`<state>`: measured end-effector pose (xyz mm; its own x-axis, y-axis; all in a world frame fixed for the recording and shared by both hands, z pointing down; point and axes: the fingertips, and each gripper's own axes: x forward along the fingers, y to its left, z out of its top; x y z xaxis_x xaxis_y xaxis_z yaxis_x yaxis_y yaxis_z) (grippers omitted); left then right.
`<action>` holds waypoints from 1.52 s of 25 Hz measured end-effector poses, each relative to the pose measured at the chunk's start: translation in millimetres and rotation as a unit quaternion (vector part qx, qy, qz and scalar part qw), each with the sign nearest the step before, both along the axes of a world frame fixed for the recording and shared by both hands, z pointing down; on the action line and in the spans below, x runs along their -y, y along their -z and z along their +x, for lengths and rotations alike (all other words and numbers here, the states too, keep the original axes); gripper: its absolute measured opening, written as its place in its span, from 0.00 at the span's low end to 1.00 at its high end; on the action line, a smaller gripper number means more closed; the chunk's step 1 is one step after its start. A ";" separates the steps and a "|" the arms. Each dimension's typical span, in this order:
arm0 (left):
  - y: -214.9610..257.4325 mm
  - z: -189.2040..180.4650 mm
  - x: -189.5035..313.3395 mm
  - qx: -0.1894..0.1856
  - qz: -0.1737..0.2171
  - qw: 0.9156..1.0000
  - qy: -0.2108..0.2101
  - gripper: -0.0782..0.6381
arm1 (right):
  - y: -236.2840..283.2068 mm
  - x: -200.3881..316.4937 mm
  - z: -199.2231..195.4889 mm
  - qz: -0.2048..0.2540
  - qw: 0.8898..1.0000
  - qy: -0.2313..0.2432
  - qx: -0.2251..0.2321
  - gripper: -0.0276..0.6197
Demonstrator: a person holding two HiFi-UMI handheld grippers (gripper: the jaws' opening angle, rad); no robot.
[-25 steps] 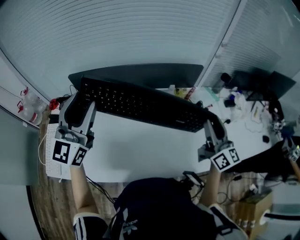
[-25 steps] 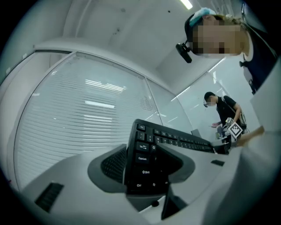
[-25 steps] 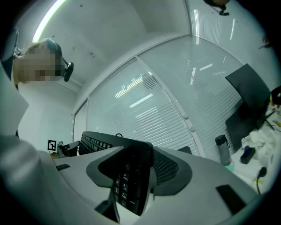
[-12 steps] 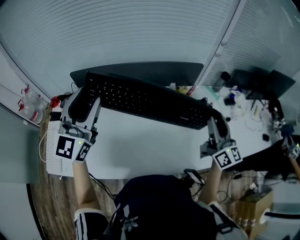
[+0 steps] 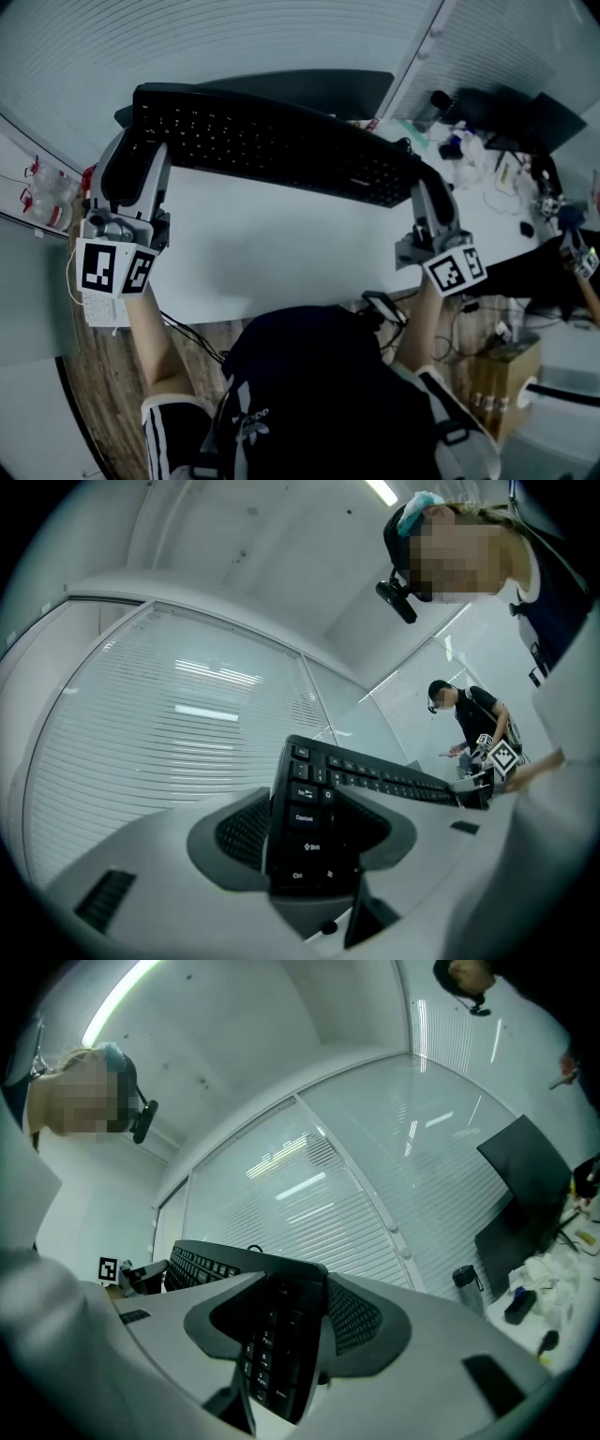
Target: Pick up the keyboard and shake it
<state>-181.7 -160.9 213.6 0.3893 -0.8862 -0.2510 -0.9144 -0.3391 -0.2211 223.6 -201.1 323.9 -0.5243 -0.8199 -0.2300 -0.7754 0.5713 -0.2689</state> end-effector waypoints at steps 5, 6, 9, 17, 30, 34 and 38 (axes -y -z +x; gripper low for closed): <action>-0.9 0.5 -1.6 -0.003 0.002 1.000 -0.003 0.40 | 1.2 -2.9 0.4 0.002 1.000 -0.005 -0.006 0.33; -0.5 0.6 -1.7 -0.003 0.004 1.000 -0.004 0.40 | 1.4 -2.9 0.5 0.002 1.000 -0.005 -0.007 0.33; -0.3 -0.4 -1.8 -0.006 0.009 1.000 -0.004 0.40 | 4.6 -2.8 -2.0 0.005 1.000 -0.003 -0.009 0.32; -1.1 -0.4 -1.0 -0.014 0.015 1.000 -0.008 0.40 | 6.6 -5.2 -2.0 0.004 1.000 -0.008 -0.014 0.33; -0.5 -0.7 -0.6 -0.017 0.015 1.000 -0.010 0.40 | 4.4 -6.8 -1.3 -0.001 1.000 -0.010 -0.012 0.33; -0.5 -0.8 -0.8 -0.018 0.015 1.000 -0.009 0.40 | 5.6 -6.2 -2.1 -0.001 1.000 -0.010 -0.015 0.33; -1.9 -0.9 -0.9 -0.017 0.010 1.000 -0.007 0.40 | 6.1 -5.6 -2.0 -0.001 1.000 -0.010 -0.016 0.33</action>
<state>-182.6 -160.0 215.6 0.3927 -0.8751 -0.2829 -0.9167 -0.3478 -0.1967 221.7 -195.5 317.8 -0.5156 -0.8305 -0.2107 -0.7946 0.5555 -0.2450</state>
